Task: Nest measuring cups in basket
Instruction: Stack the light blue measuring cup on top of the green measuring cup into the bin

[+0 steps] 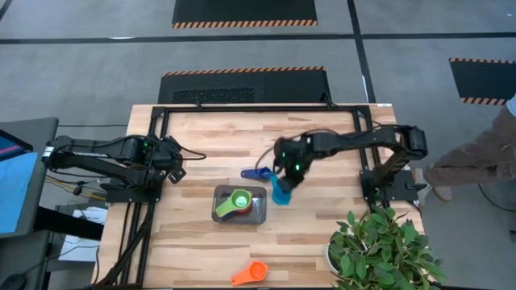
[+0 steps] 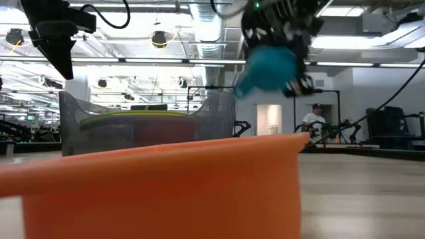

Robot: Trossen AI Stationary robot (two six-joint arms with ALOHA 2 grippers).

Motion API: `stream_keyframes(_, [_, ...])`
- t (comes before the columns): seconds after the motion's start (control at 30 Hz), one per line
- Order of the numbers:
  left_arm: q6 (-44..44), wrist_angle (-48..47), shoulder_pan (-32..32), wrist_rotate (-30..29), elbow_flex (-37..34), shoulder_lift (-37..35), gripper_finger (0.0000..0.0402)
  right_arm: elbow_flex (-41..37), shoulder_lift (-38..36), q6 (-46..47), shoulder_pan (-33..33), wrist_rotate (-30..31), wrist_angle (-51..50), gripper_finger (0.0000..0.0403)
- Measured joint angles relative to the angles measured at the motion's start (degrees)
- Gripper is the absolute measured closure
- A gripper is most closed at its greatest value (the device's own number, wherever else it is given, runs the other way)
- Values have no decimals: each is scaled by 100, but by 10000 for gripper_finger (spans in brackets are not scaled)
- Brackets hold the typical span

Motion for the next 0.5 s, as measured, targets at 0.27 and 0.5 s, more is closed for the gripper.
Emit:
stream_keyframes(0.27, [67, 27, 0, -20, 0, 2, 327, 1222, 1, -2127, -48, 55, 1370, 394])
stream_keyframes(0.5, [131, 147, 0, 0, 2, 2, 327, 2337, 733, -3894, 66, 797, 1816, 394])
